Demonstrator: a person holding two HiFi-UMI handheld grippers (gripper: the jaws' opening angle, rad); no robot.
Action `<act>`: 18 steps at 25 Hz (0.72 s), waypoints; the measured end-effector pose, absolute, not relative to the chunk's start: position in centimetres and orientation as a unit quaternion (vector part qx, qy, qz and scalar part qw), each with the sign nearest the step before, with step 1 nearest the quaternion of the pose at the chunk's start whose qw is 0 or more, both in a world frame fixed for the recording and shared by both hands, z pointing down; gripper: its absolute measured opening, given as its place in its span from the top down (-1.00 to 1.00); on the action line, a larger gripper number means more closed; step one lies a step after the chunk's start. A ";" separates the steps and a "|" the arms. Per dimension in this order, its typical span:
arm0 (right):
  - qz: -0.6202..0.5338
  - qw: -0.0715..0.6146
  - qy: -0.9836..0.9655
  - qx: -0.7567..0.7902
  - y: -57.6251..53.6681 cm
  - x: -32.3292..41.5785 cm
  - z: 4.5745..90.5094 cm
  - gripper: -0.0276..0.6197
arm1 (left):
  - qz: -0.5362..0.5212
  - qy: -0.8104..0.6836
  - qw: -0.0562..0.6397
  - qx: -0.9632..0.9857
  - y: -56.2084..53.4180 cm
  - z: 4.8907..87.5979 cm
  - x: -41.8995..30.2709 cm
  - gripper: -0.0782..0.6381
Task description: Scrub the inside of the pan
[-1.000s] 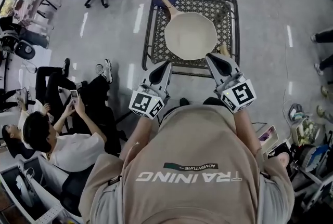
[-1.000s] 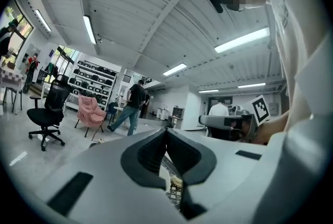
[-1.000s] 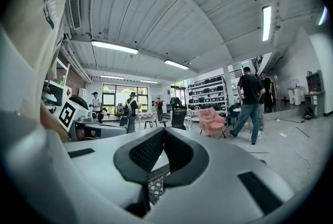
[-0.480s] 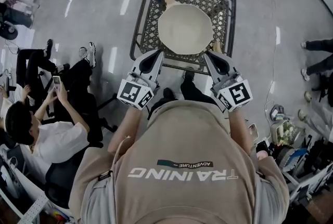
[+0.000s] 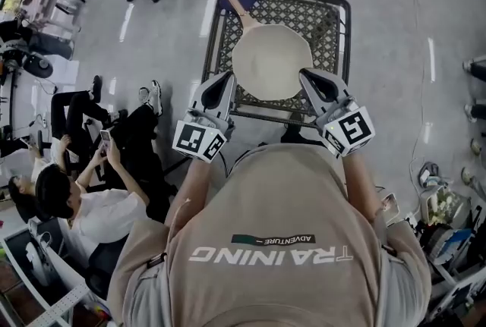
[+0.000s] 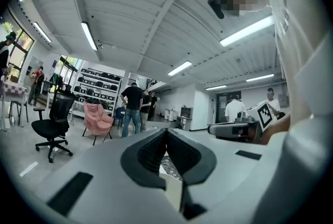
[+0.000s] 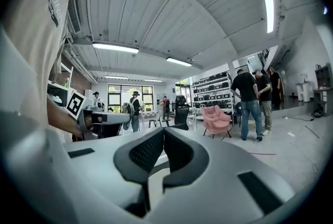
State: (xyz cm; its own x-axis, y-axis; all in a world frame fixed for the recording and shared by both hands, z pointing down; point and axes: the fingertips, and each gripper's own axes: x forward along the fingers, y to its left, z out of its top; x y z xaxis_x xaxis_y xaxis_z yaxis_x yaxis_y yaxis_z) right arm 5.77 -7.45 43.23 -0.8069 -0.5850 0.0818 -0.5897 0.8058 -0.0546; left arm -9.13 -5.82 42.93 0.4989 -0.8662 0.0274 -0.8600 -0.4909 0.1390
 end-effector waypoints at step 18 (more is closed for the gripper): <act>0.068 0.034 -0.960 0.270 -13.0 7.8 45.8 0.86 | 0.003 -0.563 0.082 0.822 -12.6 42.8 -9.5 0.73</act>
State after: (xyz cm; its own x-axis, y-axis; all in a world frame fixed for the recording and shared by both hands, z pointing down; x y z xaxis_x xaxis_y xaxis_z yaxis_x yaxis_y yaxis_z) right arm 7.79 -13.04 45.77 -0.8515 -0.5142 0.1024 -0.5235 0.8446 -0.1121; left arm -9.53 -12.56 42.80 0.3658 -0.9256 0.0978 -0.9266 -0.3523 0.1312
